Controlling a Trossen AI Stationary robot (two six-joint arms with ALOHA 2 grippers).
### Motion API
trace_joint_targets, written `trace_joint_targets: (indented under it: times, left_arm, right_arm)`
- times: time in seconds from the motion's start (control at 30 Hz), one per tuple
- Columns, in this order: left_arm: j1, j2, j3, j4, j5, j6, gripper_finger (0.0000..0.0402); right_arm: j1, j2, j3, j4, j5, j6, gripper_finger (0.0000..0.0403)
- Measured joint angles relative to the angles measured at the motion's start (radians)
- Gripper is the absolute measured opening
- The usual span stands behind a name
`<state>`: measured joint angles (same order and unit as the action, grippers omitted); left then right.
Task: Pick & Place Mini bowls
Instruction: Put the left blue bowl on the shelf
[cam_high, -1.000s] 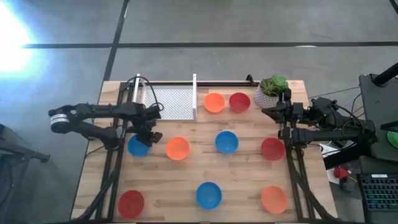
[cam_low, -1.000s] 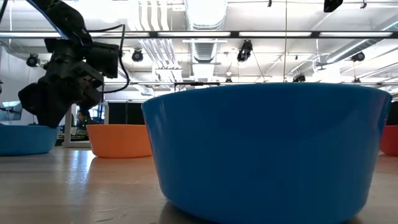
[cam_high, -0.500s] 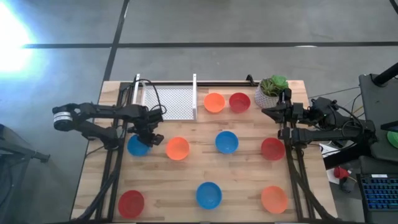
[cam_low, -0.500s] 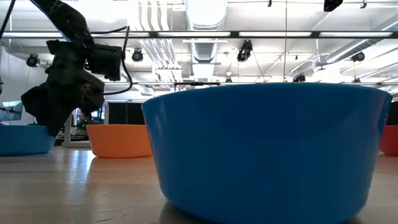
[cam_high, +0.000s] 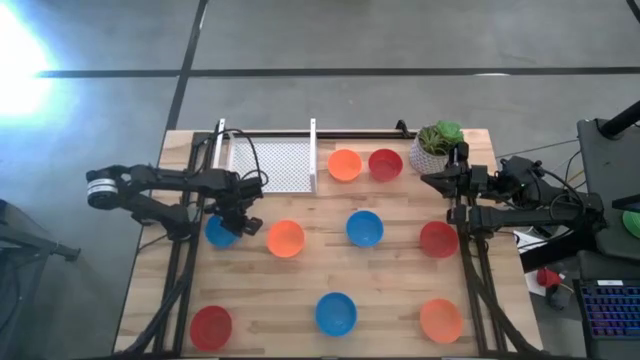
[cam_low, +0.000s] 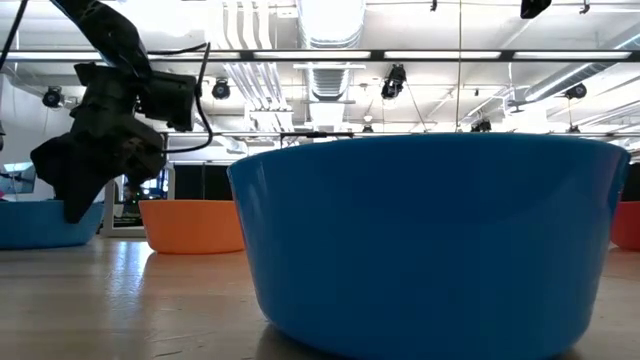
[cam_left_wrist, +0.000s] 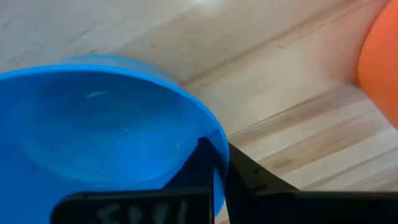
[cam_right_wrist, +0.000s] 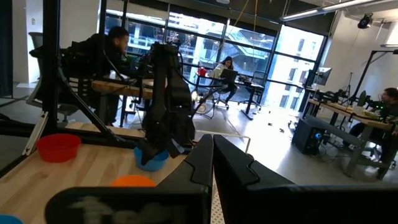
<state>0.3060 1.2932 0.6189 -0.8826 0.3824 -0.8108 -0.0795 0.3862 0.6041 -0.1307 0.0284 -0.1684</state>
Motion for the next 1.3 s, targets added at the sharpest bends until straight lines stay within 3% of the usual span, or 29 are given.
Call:
trace_joint_targets:
  times: [0.27, 0.47, 1.0, 1.3]
  left_arm:
    - [-0.022, -0.01, 0.044, -0.077, -0.016, 0.033, 0.0001]
    - [-0.057, -0.043, 0.146, -0.183, -0.067, 0.064, 0.0001]
    - [-0.19, -0.071, 0.41, -0.284, -0.08, 0.138, 0.0001]
    - [-0.189, -0.071, 0.603, -0.329, -0.236, 0.188, 0.0001]
  right_arm:
    - [0.0, 0.0, 0.0, 0.001, 0.0, 0.0, 0.0008]
    - [0.0, 0.0, 0.0, 0.001, 0.0, 0.003, 0.0008]
    - [0.0, 0.0, 0.0, 0.001, 0.0, 0.015, 0.0008]
    - [0.0, 0.0, 0.0, 0.001, 0.0, 0.043, 0.0008]
